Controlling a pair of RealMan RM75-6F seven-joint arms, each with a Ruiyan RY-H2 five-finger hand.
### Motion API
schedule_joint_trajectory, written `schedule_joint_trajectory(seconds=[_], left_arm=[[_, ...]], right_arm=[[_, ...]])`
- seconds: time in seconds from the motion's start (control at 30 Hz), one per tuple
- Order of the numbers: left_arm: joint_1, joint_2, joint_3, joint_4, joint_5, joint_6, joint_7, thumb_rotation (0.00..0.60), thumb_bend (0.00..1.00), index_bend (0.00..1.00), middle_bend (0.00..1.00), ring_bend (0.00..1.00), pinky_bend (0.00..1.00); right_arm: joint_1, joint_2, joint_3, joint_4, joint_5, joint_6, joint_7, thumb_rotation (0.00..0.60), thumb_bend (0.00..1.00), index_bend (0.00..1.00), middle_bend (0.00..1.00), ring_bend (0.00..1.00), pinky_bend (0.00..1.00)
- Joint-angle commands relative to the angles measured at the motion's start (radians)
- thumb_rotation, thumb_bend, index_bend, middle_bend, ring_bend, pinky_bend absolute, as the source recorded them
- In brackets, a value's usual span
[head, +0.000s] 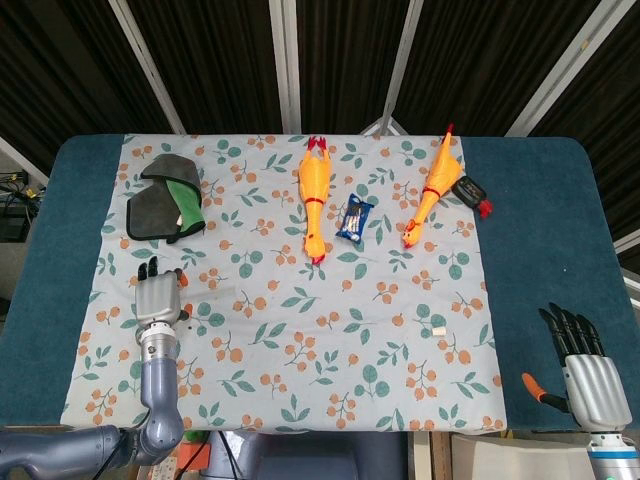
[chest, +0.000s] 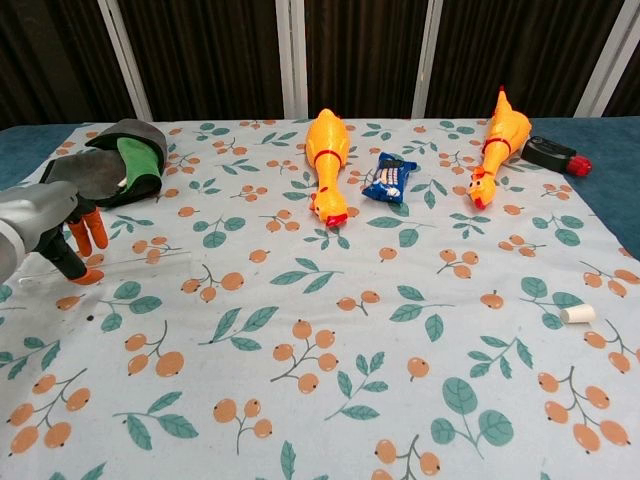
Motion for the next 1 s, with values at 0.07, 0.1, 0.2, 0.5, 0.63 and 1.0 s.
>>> schedule_joint_trajectory(seconds=[0.07, 0.1, 0.2, 0.5, 0.63, 1.0], left_arm=[[-0.003, -0.008, 0.003, 0.017, -0.008, -0.008, -0.007, 0.6, 0.37, 0.47, 0.4, 0.0, 0.0], [-0.003, -0.009, 0.003, 0.02, -0.009, -0.009, -0.008, 0.6, 0.37, 0.48, 0.4, 0.0, 0.0], [-0.004, -0.014, 0.005, 0.031, -0.015, -0.013, -0.012, 0.6, 0.37, 0.48, 0.4, 0.0, 0.0], [-0.008, -0.025, 0.003, 0.055, -0.026, -0.021, -0.02, 0.6, 0.37, 0.48, 0.4, 0.0, 0.0], [-0.015, -0.034, -0.008, 0.067, -0.034, -0.025, -0.025, 0.6, 0.38, 0.48, 0.39, 0.0, 0.0], [-0.029, -0.063, -0.008, 0.094, -0.053, -0.037, -0.019, 0.6, 0.41, 0.49, 0.39, 0.0, 0.0]], right_arm=[[0.0, 0.0, 0.0, 0.0, 0.0, 0.001, 0.001, 0.6, 0.28, 0.0, 0.0, 0.0, 0.0], [0.0, 0.0, 0.0, 0.0, 0.0, 0.001, 0.001, 0.6, 0.28, 0.0, 0.0, 0.0, 0.0], [-0.001, 0.0, 0.0, 0.0, 0.0, 0.002, 0.003, 0.6, 0.28, 0.0, 0.0, 0.0, 0.0], [-0.001, 0.0, 0.001, -0.001, 0.002, 0.001, 0.004, 0.6, 0.28, 0.0, 0.0, 0.0, 0.0], [-0.001, 0.0, 0.002, -0.002, 0.005, 0.0, 0.005, 0.6, 0.28, 0.0, 0.0, 0.0, 0.0], [-0.002, 0.001, 0.004, -0.004, 0.009, -0.001, 0.009, 0.6, 0.28, 0.0, 0.0, 0.0, 0.0]])
